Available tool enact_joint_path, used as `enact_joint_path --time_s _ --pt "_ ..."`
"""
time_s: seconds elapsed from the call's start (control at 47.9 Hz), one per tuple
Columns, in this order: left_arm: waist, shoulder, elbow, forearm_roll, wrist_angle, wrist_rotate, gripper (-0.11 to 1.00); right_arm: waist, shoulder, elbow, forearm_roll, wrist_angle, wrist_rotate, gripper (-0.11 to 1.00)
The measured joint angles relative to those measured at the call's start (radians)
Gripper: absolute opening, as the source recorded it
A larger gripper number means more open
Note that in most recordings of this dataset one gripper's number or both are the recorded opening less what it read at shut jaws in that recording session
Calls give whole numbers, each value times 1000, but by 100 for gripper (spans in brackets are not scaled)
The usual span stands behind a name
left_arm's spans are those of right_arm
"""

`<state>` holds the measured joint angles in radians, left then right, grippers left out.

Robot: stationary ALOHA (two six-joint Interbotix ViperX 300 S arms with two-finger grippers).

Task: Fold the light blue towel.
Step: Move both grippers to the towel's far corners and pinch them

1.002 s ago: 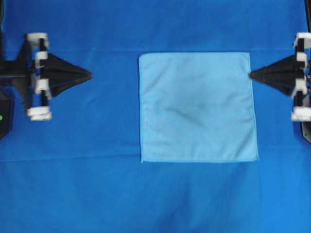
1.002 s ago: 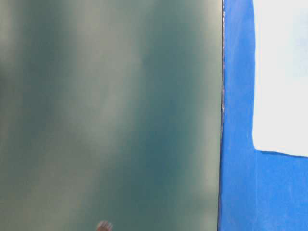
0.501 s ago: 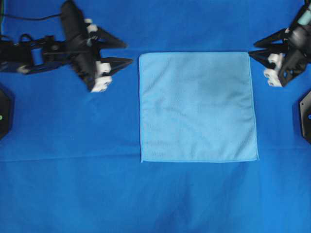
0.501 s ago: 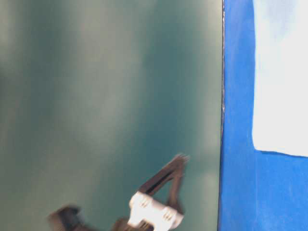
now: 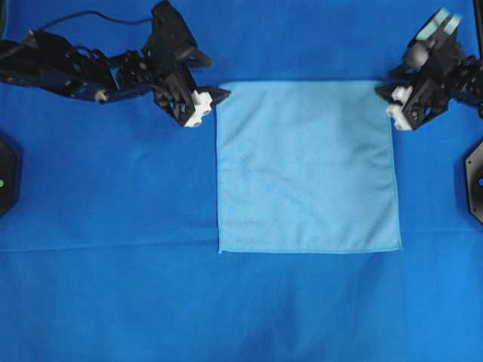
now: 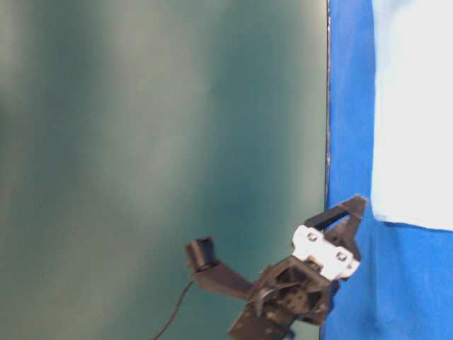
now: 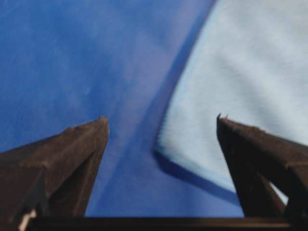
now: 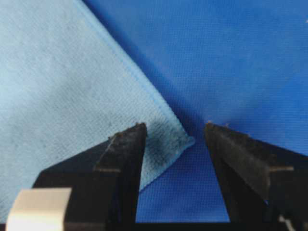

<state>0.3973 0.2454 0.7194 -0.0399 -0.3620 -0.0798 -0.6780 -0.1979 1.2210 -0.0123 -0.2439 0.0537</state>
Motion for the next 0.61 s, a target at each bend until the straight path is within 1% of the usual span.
enact_joint_path --time_s 0.146,0.23,0.271,0.376,0.397,0.418,0.48,0.543,0.564,0.606 --pt "15 61 -26 0 -17 2 87 -11 58 -14 0 -28 -5 54" --pt "15 86 -46 0 -18 9 79 -12 64 -18 0 -29 -11 48" --pt "15 94 -54 0 -17 6 71 -12 64 -18 0 -29 -14 41" --pt "12 103 -64 2 -12 20 42 -12 64 -18 0 -29 -20 10" --pt "11 103 -64 2 -11 21 36 -12 64 -18 0 -29 -20 5" --pt "9 103 -64 2 -9 23 30 -12 63 -18 0 -28 -20 2" --pt "0 103 -64 5 -5 25 15 -12 63 -18 0 -20 -21 2" --pt "-8 103 -63 8 -2 31 4 -14 63 -21 0 -8 -21 2" --pt "-9 103 -63 6 2 34 1 -12 63 -21 0 -2 -21 2" --pt "-11 103 -63 8 3 41 1 -12 63 -21 0 3 -21 2"
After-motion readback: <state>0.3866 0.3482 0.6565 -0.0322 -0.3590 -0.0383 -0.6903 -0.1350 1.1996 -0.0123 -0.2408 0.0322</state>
